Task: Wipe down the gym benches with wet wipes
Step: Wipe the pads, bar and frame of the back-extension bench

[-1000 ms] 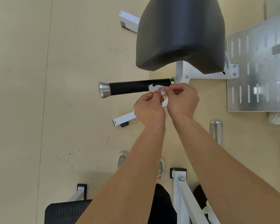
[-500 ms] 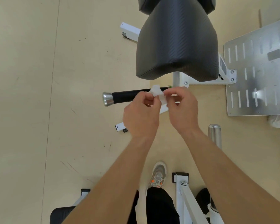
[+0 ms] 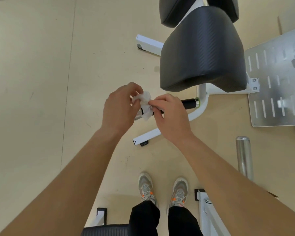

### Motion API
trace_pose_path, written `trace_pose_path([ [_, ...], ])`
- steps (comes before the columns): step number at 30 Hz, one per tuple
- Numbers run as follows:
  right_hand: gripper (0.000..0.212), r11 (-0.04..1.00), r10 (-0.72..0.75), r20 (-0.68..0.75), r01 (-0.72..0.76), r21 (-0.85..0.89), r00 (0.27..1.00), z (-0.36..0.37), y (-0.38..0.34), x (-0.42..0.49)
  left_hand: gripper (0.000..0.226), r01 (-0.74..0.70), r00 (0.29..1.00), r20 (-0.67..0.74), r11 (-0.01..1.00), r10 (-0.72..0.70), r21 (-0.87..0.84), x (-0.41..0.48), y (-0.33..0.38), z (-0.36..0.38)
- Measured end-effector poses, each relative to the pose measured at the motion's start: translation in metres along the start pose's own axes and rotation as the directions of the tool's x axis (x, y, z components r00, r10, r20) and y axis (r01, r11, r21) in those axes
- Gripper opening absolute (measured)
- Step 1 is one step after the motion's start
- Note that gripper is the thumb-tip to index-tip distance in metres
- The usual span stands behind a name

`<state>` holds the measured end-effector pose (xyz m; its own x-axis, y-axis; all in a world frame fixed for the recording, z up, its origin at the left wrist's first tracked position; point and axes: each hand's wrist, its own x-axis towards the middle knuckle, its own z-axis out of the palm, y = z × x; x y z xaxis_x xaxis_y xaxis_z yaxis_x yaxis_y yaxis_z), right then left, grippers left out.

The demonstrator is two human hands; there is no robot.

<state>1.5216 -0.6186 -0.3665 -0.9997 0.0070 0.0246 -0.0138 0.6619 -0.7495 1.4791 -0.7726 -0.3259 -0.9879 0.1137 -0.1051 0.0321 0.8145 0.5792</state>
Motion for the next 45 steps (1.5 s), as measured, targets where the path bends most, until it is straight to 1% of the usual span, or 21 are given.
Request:
trace_pose_path([
  [2,0.022,0.999,-0.015,-0.034,0.014,-0.034,0.999,0.003,-0.003,0.002,0.025,0.005,0.999,0.036,1.0,-0.005,0.0,0.001,-0.008,-0.008],
  [3,0.023,1.0,-0.016,-0.048,0.016,-0.014,0.999,0.003,-0.005,0.002,0.025,0.024,0.998,0.064,1.0,-0.024,-0.003,0.001,-0.009,-0.011],
  [5,0.033,0.996,0.001,-0.051,0.004,0.088,0.999,0.001,-0.01,0.0,0.024,0.052,0.991,0.122,0.999,-0.052,0.0,0.0,-0.01,-0.015],
  [7,0.043,0.989,-0.029,-0.013,0.031,0.143,0.999,-0.001,-0.011,0.0,0.022,0.059,0.984,0.169,0.998,-0.057,-0.009,-0.003,-0.01,-0.016],
  [9,0.039,0.988,-0.132,0.027,0.13,0.079,0.991,0.001,-0.006,-0.001,0.021,0.054,0.976,0.212,0.998,-0.05,-0.012,-0.005,-0.009,-0.015],
  [11,0.031,0.97,-0.241,0.029,0.242,-0.011,0.97,0.003,0.004,0.001,0.019,0.01,0.971,0.239,1.0,-0.016,0.024,-0.004,-0.007,-0.013],
  [14,0.031,0.949,-0.299,-0.024,0.295,-0.109,0.954,0.001,0.018,0.006,0.021,0.0,0.952,0.306,0.995,-0.03,0.099,0.005,0.002,-0.007],
  [18,0.023,0.938,-0.298,-0.034,0.286,-0.195,0.954,-0.007,0.043,0.016,0.022,-0.022,0.933,0.359,0.988,-0.035,0.154,0.018,0.018,0.006],
  [20,0.026,0.93,-0.31,-0.036,0.295,-0.221,0.95,-0.011,0.056,0.015,0.023,-0.045,0.927,0.373,0.983,-0.026,0.18,0.021,0.028,0.018],
  [24,0.03,0.926,-0.306,-0.114,0.267,-0.268,0.945,-0.028,0.086,0.011,0.027,-0.135,0.928,0.371,0.953,0.026,0.271,0.026,0.05,0.054],
  [26,0.029,0.922,-0.287,-0.14,0.233,-0.31,0.948,-0.038,0.104,0.008,0.024,-0.222,0.92,0.383,0.911,0.078,0.347,0.03,0.064,0.075],
  [28,0.025,0.914,-0.248,-0.156,0.178,-0.364,0.956,-0.046,0.123,0.007,0.025,-0.285,0.911,0.391,0.885,0.131,0.369,0.036,0.078,0.092],
  [31,0.026,0.902,-0.177,-0.147,0.101,-0.419,0.973,-0.053,0.142,0.006,0.025,-0.28,0.901,0.416,0.898,0.123,0.339,0.047,0.087,0.112],
  [34,0.029,0.912,-0.14,-0.117,0.082,-0.401,0.983,-0.055,0.135,0.005,0.029,-0.278,0.902,0.411,0.907,0.133,0.317,0.049,0.083,0.108],
  [37,0.034,0.945,-0.12,-0.106,0.081,-0.317,0.987,-0.051,0.109,-0.001,0.032,-0.285,0.911,0.387,0.896,0.142,0.34,0.045,0.068,0.082],
  [41,0.041,0.978,-0.145,-0.076,0.132,-0.163,0.986,-0.032,0.06,-0.01,0.03,-0.258,0.913,0.402,0.864,0.071,0.433,0.034,0.046,0.035],
  [42,0.042,0.982,-0.142,-0.063,0.133,-0.132,0.988,-0.026,0.047,-0.011,0.032,-0.247,0.916,0.398,0.854,0.051,0.458,0.031,0.042,0.023],
  [44,0.04,0.988,-0.129,-0.03,0.126,-0.089,0.991,-0.015,0.024,-0.011,0.061,-0.245,0.914,0.404,0.827,0.023,0.506,0.023,0.039,0.0],
  [45,0.037,0.989,-0.125,-0.011,0.124,-0.078,0.992,-0.012,0.014,-0.011,0.065,-0.232,0.913,0.409,0.825,0.001,0.516,0.018,0.039,-0.011],
])
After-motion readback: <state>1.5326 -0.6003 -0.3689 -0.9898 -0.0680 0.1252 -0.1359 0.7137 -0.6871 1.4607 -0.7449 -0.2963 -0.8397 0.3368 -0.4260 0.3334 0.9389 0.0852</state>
